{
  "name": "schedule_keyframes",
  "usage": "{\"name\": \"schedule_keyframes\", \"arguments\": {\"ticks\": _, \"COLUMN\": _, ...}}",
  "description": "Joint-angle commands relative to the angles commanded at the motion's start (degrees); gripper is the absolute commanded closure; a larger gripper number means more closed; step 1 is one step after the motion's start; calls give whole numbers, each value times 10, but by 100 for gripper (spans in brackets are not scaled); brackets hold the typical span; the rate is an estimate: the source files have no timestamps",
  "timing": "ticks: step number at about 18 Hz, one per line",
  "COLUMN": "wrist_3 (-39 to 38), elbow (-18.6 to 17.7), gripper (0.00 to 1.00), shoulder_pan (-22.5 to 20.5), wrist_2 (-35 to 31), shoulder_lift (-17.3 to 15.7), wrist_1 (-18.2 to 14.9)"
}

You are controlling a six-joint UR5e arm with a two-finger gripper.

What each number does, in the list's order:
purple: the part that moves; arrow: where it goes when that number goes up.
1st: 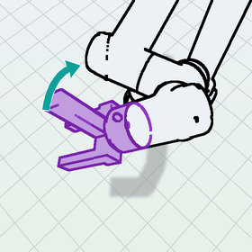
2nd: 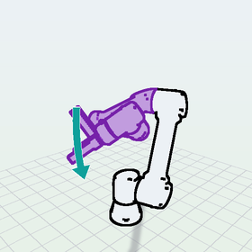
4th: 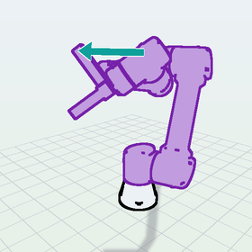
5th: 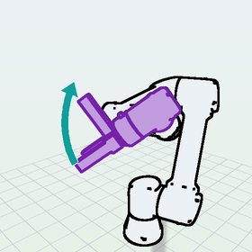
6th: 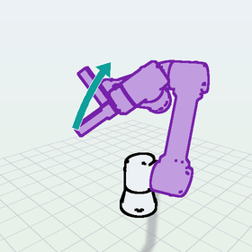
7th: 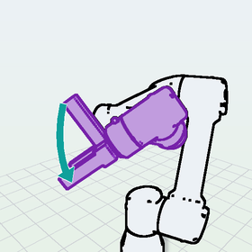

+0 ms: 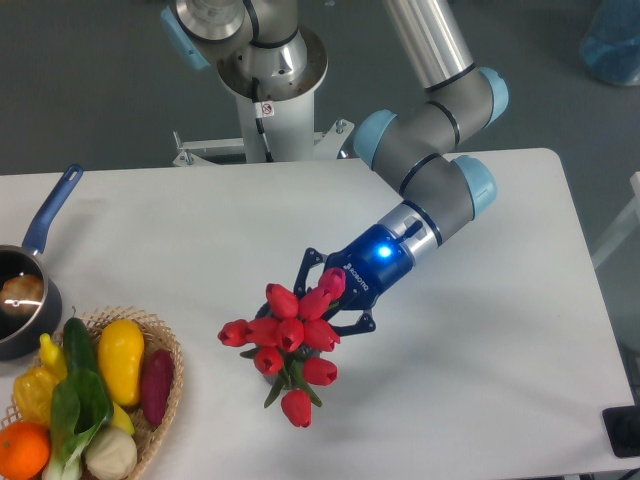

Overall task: Insert the flowers into the vase
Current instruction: 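Push the tulips deeper into the vase and settle them upright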

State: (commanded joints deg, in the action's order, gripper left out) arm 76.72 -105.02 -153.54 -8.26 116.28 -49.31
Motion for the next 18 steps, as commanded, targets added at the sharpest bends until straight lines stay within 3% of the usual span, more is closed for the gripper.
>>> {"name": "schedule_keyframes", "arguments": {"ticks": 1, "wrist_3": 6, "elbow": -6, "gripper": 61, "shoulder_pan": -1, "wrist_2": -2, "shoulder_lift": -1, "wrist_1": 0}}
{"name": "schedule_keyframes", "arguments": {"ticks": 2, "wrist_3": 11, "elbow": -9, "gripper": 27, "shoulder_pan": -3, "wrist_2": -3, "shoulder_lift": 0, "wrist_1": 0}}
{"name": "schedule_keyframes", "arguments": {"ticks": 3, "wrist_3": 19, "elbow": -14, "gripper": 1, "shoulder_pan": -4, "wrist_2": -5, "shoulder_lift": -1, "wrist_1": 0}}
{"name": "schedule_keyframes", "arguments": {"ticks": 8, "wrist_3": 62, "elbow": -42, "gripper": 0, "shoulder_pan": -17, "wrist_2": -6, "shoulder_lift": -3, "wrist_1": -1}}
{"name": "schedule_keyframes", "arguments": {"ticks": 18, "wrist_3": 86, "elbow": -59, "gripper": 0, "shoulder_pan": -51, "wrist_2": -7, "shoulder_lift": -15, "wrist_1": -2}}
